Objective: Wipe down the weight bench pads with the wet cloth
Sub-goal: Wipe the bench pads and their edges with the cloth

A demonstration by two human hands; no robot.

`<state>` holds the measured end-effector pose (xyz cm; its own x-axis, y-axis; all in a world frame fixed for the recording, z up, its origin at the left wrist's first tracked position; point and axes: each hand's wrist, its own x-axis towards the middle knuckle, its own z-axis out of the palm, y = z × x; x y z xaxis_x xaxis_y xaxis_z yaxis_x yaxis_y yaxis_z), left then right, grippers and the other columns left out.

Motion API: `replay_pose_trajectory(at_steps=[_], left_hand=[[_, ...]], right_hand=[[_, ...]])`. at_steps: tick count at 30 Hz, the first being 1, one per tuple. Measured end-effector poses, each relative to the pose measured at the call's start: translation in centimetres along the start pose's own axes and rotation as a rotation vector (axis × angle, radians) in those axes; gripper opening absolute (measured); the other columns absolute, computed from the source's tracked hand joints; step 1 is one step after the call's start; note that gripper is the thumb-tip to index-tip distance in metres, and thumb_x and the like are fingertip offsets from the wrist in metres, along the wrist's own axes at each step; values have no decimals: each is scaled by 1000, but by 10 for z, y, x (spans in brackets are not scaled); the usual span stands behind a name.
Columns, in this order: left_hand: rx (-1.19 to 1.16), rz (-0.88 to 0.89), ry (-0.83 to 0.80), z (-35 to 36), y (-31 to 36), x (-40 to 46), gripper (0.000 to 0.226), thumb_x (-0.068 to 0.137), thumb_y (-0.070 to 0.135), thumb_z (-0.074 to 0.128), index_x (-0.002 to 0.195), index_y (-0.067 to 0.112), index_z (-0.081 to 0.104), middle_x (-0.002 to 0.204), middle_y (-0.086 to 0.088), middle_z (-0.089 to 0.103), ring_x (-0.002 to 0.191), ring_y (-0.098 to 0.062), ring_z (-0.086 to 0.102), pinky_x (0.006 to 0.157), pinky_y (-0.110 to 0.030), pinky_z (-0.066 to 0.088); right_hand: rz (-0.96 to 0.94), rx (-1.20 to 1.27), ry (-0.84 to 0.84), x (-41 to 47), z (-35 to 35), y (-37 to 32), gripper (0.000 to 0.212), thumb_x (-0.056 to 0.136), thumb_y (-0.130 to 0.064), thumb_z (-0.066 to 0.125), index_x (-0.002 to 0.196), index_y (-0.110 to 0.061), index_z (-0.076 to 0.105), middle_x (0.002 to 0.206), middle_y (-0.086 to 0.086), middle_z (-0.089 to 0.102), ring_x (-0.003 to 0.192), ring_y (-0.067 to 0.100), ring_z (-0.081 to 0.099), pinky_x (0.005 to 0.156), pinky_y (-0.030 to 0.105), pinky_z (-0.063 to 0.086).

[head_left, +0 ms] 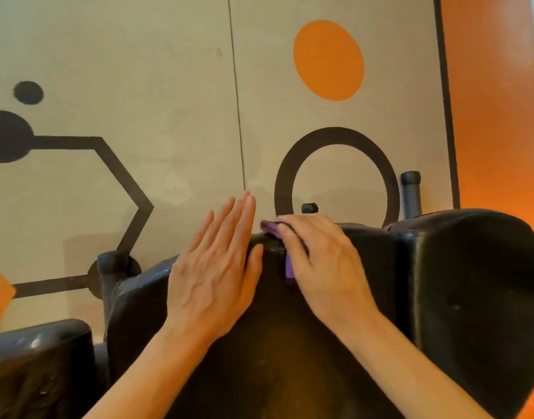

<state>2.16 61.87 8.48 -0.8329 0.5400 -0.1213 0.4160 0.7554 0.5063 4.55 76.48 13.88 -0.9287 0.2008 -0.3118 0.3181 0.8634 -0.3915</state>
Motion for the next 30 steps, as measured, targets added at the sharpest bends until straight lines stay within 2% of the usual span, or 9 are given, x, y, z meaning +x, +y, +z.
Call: replay_pose_trajectory(at_steps=[4, 7, 12, 15, 18, 23, 25, 27, 30], left_hand=[[-116, -164, 20, -15, -27, -27, 59, 103, 39, 28, 156, 18, 16, 164, 0, 13, 153, -10, 4, 124, -30, 1], [-141, -434, 13, -20, -43, -65, 66, 100, 52, 15, 157, 23, 2, 165, 2, 3, 151, -5, -10, 123, -29, 0], [-142, -501, 110, -4, -40, -81, 59, 102, 40, 24, 154, 13, 21, 149, -14, 41, 137, -21, 36, 105, -39, 40], [-124, -502, 168, 0, -42, -80, 57, 101, 33, 29, 152, 8, 26, 145, -15, 45, 131, -24, 41, 98, -44, 48], [-91, -499, 187, 3, -40, -80, 58, 101, 32, 29, 153, 7, 26, 147, -16, 44, 132, -27, 45, 96, -45, 50], [-53, -490, 203, 5, -42, -80, 58, 101, 32, 27, 153, 6, 25, 150, -17, 41, 135, -27, 42, 97, -44, 49], [-45, -482, 209, 5, -41, -79, 59, 100, 31, 28, 153, 5, 24, 150, -16, 41, 134, -26, 40, 99, -42, 47], [-42, -468, 211, 5, -41, -79, 59, 100, 30, 29, 153, 4, 25, 150, -17, 41, 134, -26, 40, 101, -43, 47], [-51, -473, 212, 5, -41, -79, 59, 100, 29, 30, 153, 4, 25, 150, -16, 40, 135, -27, 43, 101, -44, 47]], right_hand=[[328, 0, 50, 0, -27, 35, 29, 98, -31, 41, 116, -22, 62, 103, -9, 60, 106, 10, 54, 107, 36, 37], [230, -7, 143, -4, 7, -12, 29, 98, -30, 42, 113, -20, 64, 105, -9, 61, 106, 0, 49, 108, 31, 36], [-233, -110, -46, -11, 31, -36, 35, 98, -35, 39, 127, -22, 54, 121, -13, 58, 120, -1, 45, 113, 20, 25], [33, -65, 61, -12, -7, 12, 28, 99, -33, 39, 126, -34, 44, 122, -17, 51, 123, 2, 45, 109, 19, 26], [200, -24, 193, -17, 12, -15, 29, 99, -30, 41, 124, -28, 55, 128, -7, 59, 124, 3, 45, 113, 30, 28], [-314, -176, -89, -17, 59, -68, 33, 99, -26, 42, 130, -19, 54, 132, -3, 57, 127, 9, 46, 115, 32, 28], [-253, -200, -67, -15, 28, -27, 37, 99, -27, 40, 134, -24, 48, 136, -6, 52, 131, 6, 40, 117, 27, 21], [0, -102, 53, -22, 2, -3, 37, 99, -30, 38, 136, -30, 42, 140, -9, 48, 136, 4, 35, 118, 21, 13], [66, -96, 114, -28, 39, -42, 39, 98, -31, 38, 137, -24, 42, 144, -6, 45, 140, 5, 30, 119, 31, 18]])
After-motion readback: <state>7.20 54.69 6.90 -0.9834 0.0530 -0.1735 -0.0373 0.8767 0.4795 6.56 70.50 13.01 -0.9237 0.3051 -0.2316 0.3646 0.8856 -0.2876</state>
